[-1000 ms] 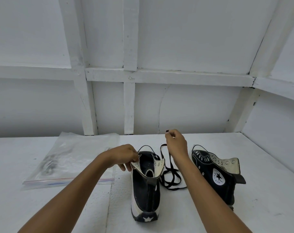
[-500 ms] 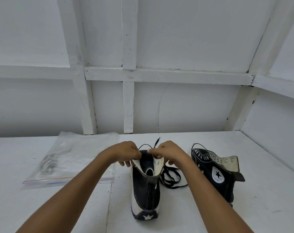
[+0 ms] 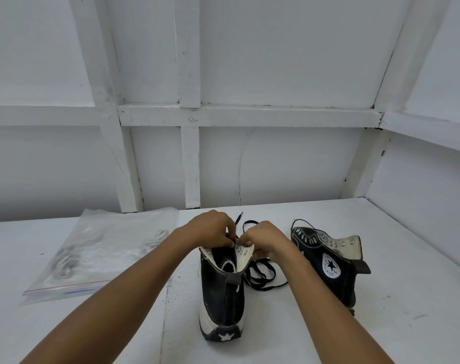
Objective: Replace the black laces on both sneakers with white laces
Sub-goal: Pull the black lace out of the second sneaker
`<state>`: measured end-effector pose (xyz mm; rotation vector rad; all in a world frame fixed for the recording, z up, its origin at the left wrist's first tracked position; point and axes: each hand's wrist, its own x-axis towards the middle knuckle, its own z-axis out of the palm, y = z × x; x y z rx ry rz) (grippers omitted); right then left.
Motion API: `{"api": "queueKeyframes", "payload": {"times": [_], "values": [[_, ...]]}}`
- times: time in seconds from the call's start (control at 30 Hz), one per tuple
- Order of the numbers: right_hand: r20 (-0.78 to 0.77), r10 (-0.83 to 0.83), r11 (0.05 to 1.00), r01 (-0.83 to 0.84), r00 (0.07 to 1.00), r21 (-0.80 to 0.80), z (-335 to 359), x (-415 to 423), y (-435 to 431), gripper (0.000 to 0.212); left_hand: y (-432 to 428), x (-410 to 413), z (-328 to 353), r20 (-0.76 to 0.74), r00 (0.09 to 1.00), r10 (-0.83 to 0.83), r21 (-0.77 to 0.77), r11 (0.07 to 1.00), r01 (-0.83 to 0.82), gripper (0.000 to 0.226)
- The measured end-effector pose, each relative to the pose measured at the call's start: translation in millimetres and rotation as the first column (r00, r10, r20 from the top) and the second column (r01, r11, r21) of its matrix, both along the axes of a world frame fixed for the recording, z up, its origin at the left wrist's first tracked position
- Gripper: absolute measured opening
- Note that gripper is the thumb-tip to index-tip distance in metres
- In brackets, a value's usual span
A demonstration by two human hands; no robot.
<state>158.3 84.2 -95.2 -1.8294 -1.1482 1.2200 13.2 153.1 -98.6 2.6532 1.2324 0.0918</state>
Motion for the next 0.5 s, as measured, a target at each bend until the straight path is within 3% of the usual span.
{"api": "queueKeyframes", "payload": {"times": [0.13,0.3,0.5], "values": [[-0.043,-0.006,1.0,0.005,0.999,-0.017,0.2,0.1,-1.3,0.017,2.1,0.5,-2.1,-0.014,1.0,-0.003,0.026,1.0,0.003,0.008],[-0.045,-0.001,1.0,0.0,0.999,-0.029,-0.4,0.0,1.3,0.012,10.4,-16.0,0.2,0.045,0.987,0.153,0.131,0.979,-0.158,0.012],[-0.04,0.003,1.0,-0.005,0.999,-0.03,3.2,-2.9,-0.7,0.015,21.6,-41.5,2.0,0.057,0.956,0.287,0.147,0.945,-0.292,0.007]]}}
